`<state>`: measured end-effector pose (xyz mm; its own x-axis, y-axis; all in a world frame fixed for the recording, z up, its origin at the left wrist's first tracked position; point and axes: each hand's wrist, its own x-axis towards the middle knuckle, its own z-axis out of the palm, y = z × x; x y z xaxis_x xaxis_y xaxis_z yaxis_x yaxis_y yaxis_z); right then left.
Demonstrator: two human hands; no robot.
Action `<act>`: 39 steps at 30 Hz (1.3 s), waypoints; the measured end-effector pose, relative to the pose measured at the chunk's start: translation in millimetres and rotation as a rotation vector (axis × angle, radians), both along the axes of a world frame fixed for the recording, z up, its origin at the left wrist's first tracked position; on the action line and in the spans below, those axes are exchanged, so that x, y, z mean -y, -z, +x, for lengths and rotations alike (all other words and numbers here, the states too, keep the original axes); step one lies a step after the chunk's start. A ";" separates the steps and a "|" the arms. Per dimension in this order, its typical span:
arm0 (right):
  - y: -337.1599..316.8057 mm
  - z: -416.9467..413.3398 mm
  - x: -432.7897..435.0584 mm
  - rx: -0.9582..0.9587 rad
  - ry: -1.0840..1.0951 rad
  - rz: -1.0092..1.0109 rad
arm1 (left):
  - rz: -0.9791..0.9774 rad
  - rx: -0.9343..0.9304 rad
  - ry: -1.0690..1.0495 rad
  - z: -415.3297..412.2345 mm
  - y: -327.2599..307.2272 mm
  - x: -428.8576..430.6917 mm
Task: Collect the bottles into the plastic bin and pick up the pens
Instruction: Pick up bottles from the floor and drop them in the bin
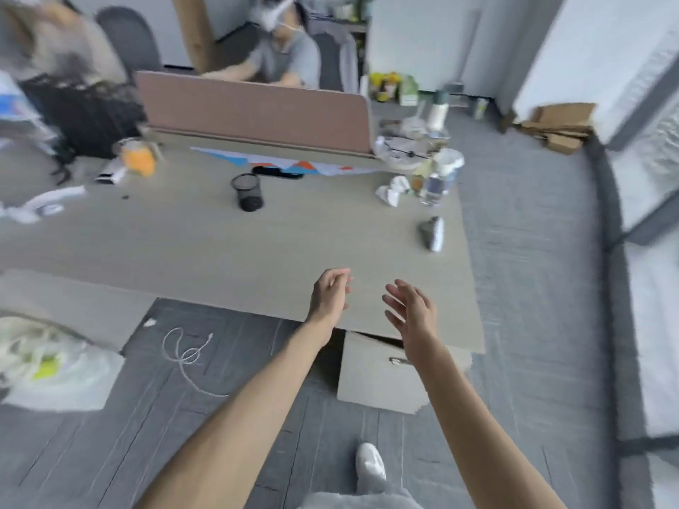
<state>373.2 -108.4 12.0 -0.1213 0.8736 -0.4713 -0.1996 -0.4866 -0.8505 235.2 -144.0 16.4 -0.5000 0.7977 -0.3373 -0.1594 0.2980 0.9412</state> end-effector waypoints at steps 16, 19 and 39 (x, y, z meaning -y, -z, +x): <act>14.0 -234.5 -7.4 0.085 -0.846 -0.070 | -0.012 0.081 -0.864 -150.6 26.0 90.8; 13.0 -279.4 45.1 0.099 -1.004 -0.050 | -0.017 0.100 -1.033 -180.4 31.2 148.7; 27.3 -494.3 483.5 0.167 -1.729 0.051 | 0.004 0.124 -1.720 -298.6 75.9 587.1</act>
